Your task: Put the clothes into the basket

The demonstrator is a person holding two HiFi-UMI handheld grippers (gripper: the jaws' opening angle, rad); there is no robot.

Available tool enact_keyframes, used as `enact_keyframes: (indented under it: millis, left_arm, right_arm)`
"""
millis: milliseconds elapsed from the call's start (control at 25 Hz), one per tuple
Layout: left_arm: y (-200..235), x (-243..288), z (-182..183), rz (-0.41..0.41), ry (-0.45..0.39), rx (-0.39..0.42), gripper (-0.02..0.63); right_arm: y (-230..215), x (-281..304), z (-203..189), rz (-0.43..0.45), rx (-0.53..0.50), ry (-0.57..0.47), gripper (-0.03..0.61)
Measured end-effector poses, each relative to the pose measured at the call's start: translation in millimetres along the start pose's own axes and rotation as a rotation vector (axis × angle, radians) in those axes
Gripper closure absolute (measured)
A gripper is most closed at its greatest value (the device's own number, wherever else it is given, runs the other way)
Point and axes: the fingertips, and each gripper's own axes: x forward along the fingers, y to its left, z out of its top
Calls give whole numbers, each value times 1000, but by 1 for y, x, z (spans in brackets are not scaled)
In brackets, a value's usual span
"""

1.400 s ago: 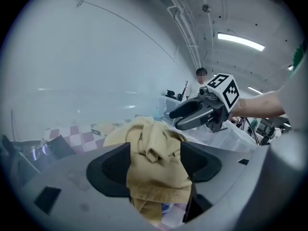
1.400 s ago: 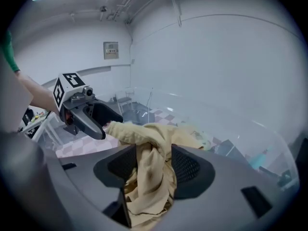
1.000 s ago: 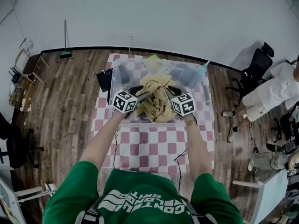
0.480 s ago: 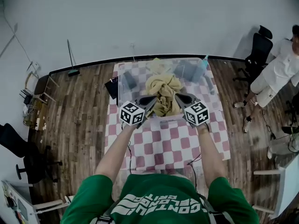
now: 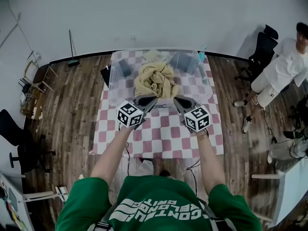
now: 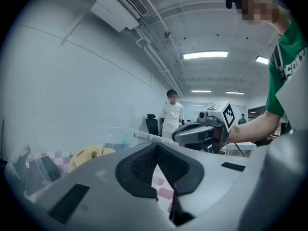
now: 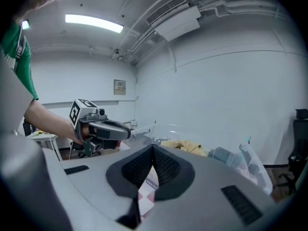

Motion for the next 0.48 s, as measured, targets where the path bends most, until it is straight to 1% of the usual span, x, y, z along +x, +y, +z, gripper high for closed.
enact_keyframes:
  millis: [200, 360, 480]
  left_arm:
    - [-42, -13, -10, 32, -3, 1, 612]
    - [-63, -25, -11, 67, -27, -2, 612]
    - [-78, -31, -14, 78, -33, -2, 612]
  right_arm:
    - [14, -48, -15, 3, -44, 10, 569]
    - [27, -80, -26, 2, -55, 4, 569]
    - [34, -100, -34, -3, -56, 0, 569]
